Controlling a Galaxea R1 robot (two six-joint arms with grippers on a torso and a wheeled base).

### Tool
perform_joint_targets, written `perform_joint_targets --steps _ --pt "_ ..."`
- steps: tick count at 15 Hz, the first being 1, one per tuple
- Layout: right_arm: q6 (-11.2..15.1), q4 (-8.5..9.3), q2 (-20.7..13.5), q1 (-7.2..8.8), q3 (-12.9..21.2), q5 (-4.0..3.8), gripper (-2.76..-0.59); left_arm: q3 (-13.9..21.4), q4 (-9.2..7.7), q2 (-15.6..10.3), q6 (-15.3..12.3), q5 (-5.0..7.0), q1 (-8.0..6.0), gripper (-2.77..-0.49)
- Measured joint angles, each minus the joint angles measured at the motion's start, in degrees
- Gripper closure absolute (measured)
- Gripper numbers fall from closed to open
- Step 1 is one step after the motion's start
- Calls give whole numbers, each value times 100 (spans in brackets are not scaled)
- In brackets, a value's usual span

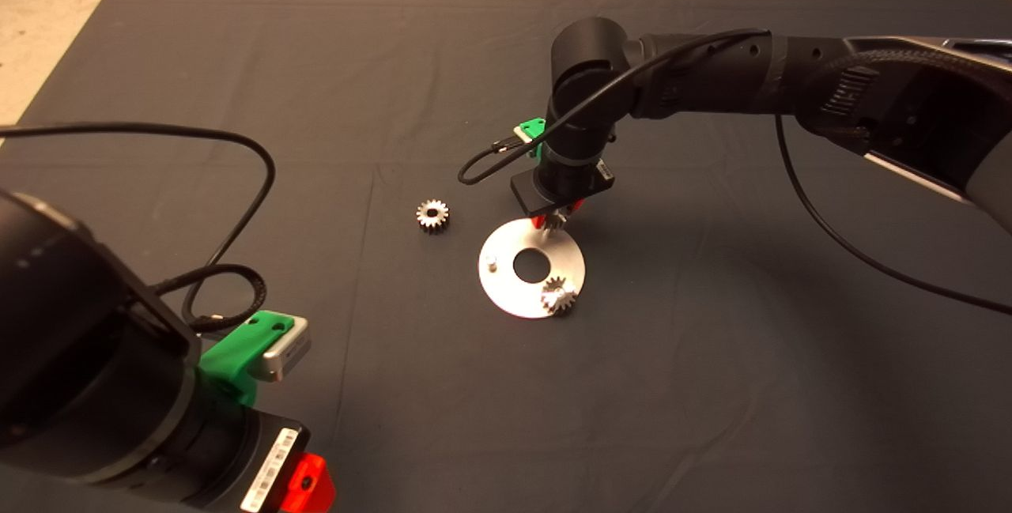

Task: Install three planetary gears onto the carrier pins

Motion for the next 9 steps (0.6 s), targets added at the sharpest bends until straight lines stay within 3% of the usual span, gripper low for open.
perform_joint_targets --steps 9 --pt "2 85 45 -2 0 -5 -107 0 1 -2 0 0 -1 -275"
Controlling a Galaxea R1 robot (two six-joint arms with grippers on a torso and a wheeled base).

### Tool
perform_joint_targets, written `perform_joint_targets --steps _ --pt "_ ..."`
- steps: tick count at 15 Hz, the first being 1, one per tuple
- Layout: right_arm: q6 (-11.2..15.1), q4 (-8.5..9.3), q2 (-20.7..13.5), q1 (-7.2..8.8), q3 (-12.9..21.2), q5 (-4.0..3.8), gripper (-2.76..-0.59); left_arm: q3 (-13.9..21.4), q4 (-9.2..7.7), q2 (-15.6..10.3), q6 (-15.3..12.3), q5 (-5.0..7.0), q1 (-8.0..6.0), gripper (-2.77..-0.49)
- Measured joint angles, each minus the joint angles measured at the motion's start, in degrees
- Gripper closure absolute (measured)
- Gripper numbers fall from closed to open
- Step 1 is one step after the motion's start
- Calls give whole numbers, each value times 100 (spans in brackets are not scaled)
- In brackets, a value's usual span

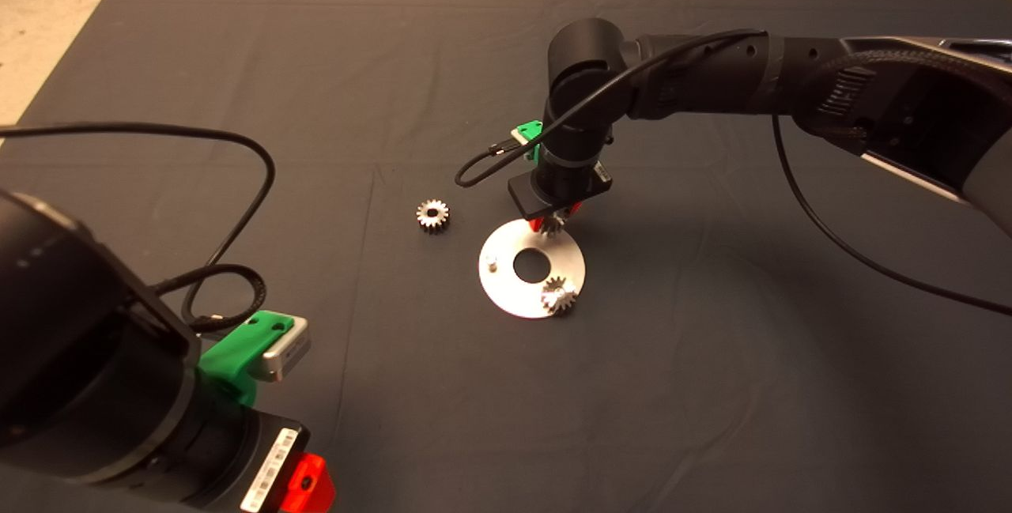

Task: Install three planetary gears onto the carrier pins

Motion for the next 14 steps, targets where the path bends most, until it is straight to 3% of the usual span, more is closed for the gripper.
perform_joint_targets --steps 14 --pt "-5 4 -2 0 0 10 -107 0 -1 0 0 0 1 -275"
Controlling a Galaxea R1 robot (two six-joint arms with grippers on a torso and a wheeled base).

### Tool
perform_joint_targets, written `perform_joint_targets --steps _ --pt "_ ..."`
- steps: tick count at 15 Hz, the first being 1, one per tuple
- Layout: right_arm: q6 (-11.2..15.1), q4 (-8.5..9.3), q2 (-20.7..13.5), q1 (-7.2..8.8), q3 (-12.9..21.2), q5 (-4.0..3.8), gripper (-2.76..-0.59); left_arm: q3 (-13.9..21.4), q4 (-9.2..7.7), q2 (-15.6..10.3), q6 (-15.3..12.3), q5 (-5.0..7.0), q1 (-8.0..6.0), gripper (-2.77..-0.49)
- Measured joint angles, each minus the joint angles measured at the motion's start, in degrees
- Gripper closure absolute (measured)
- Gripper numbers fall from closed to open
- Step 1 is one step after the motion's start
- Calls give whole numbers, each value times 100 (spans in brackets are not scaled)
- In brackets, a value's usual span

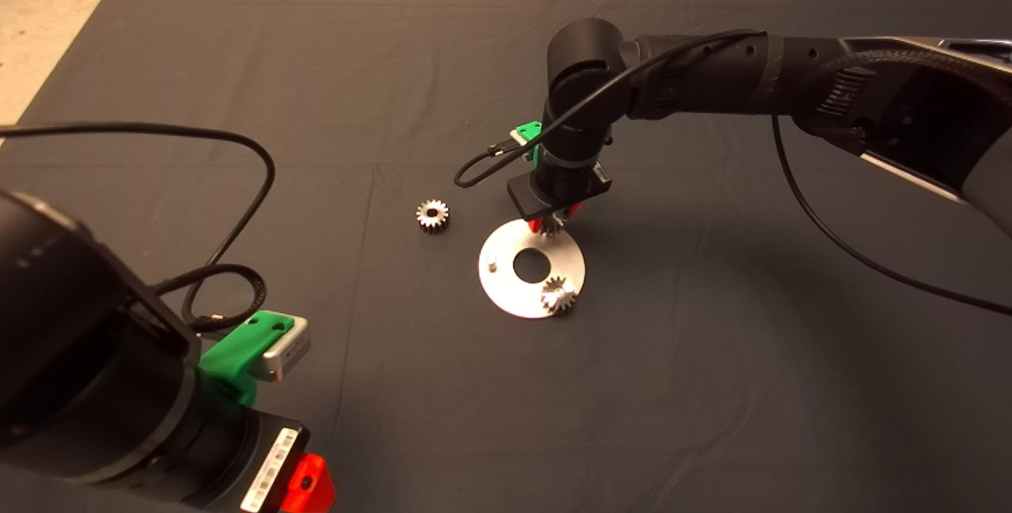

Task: Install three planetary gears onto the carrier pins

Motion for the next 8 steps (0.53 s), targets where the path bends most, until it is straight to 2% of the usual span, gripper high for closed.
perform_joint_targets --steps 8 --pt "-20 -11 2 0 0 -2 -107 0 1 0 0 0 -1 -275"
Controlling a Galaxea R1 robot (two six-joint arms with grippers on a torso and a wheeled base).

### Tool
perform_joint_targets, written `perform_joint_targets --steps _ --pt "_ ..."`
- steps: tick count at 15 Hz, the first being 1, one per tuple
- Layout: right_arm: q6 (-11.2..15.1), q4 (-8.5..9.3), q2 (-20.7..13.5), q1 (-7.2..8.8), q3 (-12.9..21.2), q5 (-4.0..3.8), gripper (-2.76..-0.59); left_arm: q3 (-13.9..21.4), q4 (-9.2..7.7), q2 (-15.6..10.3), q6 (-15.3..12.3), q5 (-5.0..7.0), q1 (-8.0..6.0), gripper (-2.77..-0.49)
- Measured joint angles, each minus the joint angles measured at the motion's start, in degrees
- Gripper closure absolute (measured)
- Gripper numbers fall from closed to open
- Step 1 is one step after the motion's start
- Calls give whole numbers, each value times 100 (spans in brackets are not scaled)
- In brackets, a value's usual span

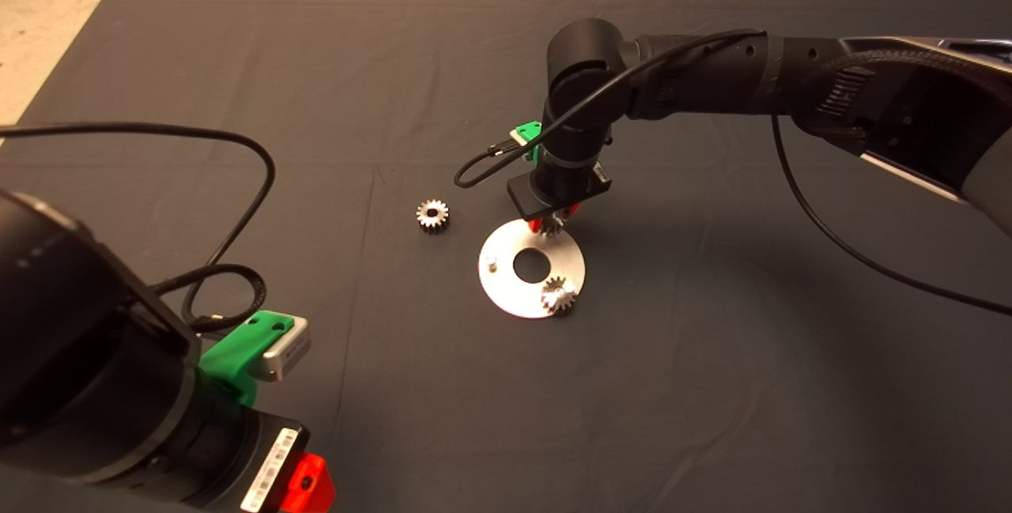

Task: Install three planetary gears onto the carrier pins

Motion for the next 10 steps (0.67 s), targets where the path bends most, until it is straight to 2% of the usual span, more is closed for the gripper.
perform_joint_targets --steps 10 --pt "-24 -85 34 2 0 6 -107 0 1 2 2 2 1 -275"
